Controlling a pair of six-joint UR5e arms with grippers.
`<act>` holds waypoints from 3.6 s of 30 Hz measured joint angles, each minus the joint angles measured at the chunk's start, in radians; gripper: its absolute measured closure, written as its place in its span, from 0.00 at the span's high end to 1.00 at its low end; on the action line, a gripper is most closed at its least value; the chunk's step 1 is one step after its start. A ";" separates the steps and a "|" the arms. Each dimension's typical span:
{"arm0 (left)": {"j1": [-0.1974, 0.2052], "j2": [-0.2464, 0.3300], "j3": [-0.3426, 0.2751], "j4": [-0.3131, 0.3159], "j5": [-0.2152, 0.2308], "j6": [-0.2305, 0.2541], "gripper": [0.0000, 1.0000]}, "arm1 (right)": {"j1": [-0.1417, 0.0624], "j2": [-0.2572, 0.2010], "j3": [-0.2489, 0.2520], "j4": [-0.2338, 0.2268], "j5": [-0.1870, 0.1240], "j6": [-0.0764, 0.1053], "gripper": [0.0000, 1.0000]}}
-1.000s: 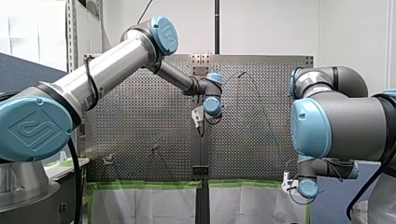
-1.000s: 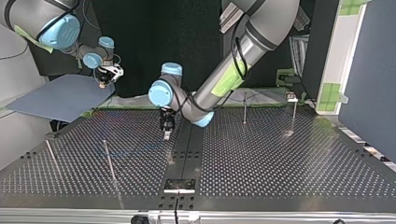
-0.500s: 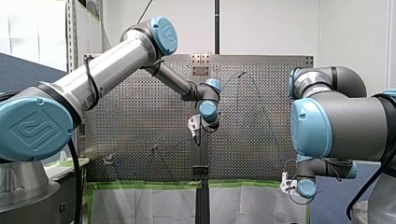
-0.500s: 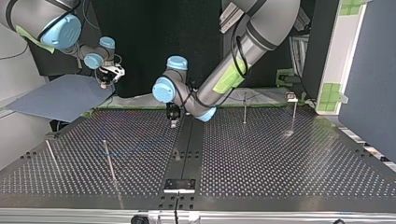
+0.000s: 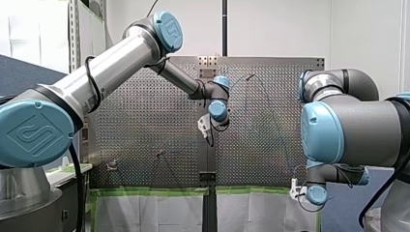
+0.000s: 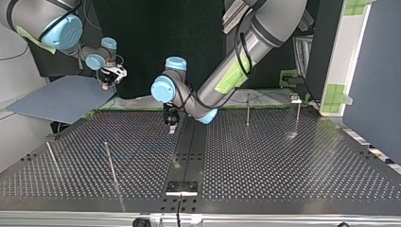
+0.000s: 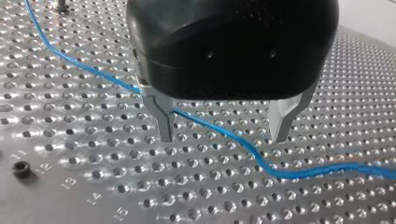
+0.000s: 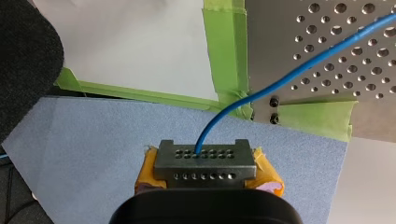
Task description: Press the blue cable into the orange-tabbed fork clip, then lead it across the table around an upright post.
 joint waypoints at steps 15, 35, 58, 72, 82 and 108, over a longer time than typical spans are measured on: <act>-0.019 0.086 -0.080 0.069 0.005 -0.001 1.00 | 0.002 0.000 -0.001 0.001 -0.001 0.000 0.00; -0.123 0.259 -0.253 0.243 0.162 0.032 1.00 | 0.010 0.000 -0.020 0.014 -0.002 -0.018 0.00; -0.122 0.455 -0.449 0.401 0.019 0.114 1.00 | 0.004 -0.003 -0.057 0.051 -0.058 0.013 0.00; -0.131 0.569 -0.563 0.512 0.004 0.081 1.00 | 0.011 -0.003 -0.057 0.051 -0.066 0.010 0.00; -0.129 0.602 -0.646 0.595 -0.029 0.044 1.00 | 0.018 -0.003 -0.057 0.052 -0.066 0.008 0.00; -0.104 0.571 -0.861 0.802 -0.121 0.130 1.00 | 0.030 -0.003 -0.057 0.052 -0.066 0.007 0.00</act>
